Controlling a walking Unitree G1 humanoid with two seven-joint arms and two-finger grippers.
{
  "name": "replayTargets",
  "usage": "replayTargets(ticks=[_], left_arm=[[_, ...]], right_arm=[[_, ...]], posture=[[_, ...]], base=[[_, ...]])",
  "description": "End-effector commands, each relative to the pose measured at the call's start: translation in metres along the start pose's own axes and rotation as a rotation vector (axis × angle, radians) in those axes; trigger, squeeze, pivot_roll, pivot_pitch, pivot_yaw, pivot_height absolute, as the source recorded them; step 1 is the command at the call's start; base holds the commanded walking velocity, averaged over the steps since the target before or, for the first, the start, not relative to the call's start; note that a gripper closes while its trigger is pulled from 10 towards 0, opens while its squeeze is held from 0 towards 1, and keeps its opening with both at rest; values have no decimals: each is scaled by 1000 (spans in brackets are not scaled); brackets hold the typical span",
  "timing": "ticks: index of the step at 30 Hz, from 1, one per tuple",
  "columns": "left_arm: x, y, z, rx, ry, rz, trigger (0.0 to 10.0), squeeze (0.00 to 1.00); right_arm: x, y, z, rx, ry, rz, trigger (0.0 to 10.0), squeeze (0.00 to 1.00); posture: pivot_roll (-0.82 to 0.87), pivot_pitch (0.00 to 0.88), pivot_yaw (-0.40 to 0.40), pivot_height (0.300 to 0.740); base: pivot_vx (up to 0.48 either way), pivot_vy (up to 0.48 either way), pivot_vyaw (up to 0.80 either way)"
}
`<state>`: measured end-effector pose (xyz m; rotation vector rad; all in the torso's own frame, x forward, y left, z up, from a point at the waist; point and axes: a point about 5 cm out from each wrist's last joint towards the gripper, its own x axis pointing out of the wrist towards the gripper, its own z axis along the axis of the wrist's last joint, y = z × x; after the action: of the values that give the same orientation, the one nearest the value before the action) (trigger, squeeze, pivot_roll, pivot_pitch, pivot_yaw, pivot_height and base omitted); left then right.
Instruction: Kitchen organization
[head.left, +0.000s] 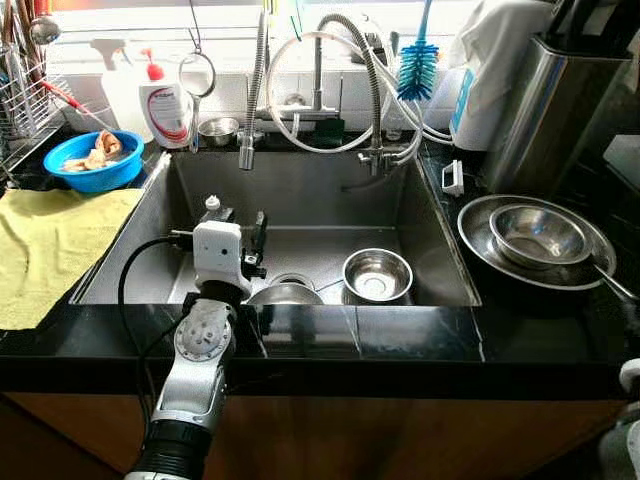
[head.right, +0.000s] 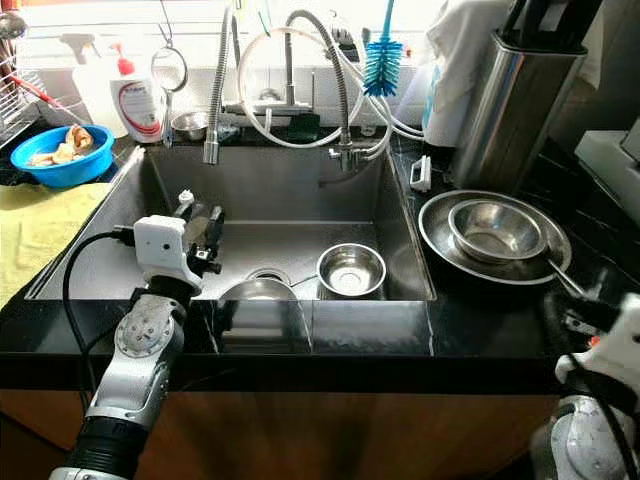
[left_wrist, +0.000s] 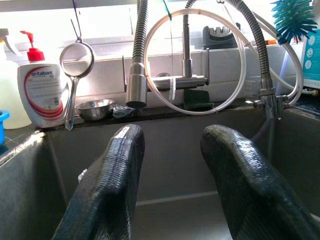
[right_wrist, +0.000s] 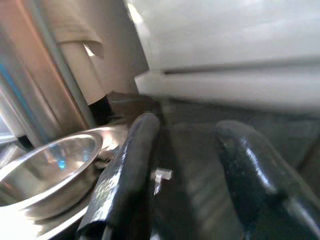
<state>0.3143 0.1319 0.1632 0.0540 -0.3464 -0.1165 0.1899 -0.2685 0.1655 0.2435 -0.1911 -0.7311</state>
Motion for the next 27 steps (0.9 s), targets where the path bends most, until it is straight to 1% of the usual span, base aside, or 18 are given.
replayTargets(ticks=[1, 2, 3, 8, 9, 10, 15, 21, 23, 24, 27], left_arm=[[2, 1, 0, -2, 3, -6, 10000, 0], [2, 1, 0, -2, 3, -6, 10000, 0], [2, 1, 0, -2, 2, -5, 10000, 0], [2, 2, 0, 1, 2, 0, 10000, 0], [2, 2, 0, 1, 2, 0, 10000, 0], [2, 2, 0, 0, 2, 0, 10000, 0], [2, 2, 0, -1, 2, -2, 10000, 0], [2, 0, 2, 17, -8, -17, 10000, 0], [2, -1, 1, 15, -5, -19, 10000, 0], [2, -1, 1, 15, -5, -19, 10000, 0], [2, -1, 1, 14, -6, -20, 10000, 0]], right_arm=[[1, -1, 1, 96, 13, -25, 10000, 0], [1, -1, 1, 96, 13, -25, 10000, 0], [2, 0, 0, 136, 12, -23, 10000, 0], [5, 4, 3, 244, 13, -27, 10000, 0], [5, 3, 2, 265, 18, -39, 10000, 0], [6, 0, 1, 308, 34, -60, 10000, 0], [7, -1, -3, 410, 68, -80, 10000, 0], [5, 4, -4, 453, 87, -51, 10000, 0], [3, 7, -8, 489, 121, -43, 10000, 0], [3, 7, -8, 489, 121, -43, 10000, 0], [0, 9, -18, 541, 175, -51, 10000, 0]], posture=[[-178, 0, 8, 740], [-178, 0, 8, 740], [-177, 0, 8, 740], [-177, 0, 7, 740], [-178, 0, 6, 740], [-178, 0, 5, 740], [-178, 0, 5, 740], [-175, 0, 5, 740], [-177, 0, 6, 740], [-177, 0, 6, 740], [-176, 0, 6, 740]], base=[[0, 0, 0], [0, 0, 0], [0, 0, 0], [0, 0, 0], [0, 0, 0], [0, 0, 0], [0, 0, 0], [0, 0, 0], [0, 0, 0], [0, 0, 0], [0, 0, 0]])
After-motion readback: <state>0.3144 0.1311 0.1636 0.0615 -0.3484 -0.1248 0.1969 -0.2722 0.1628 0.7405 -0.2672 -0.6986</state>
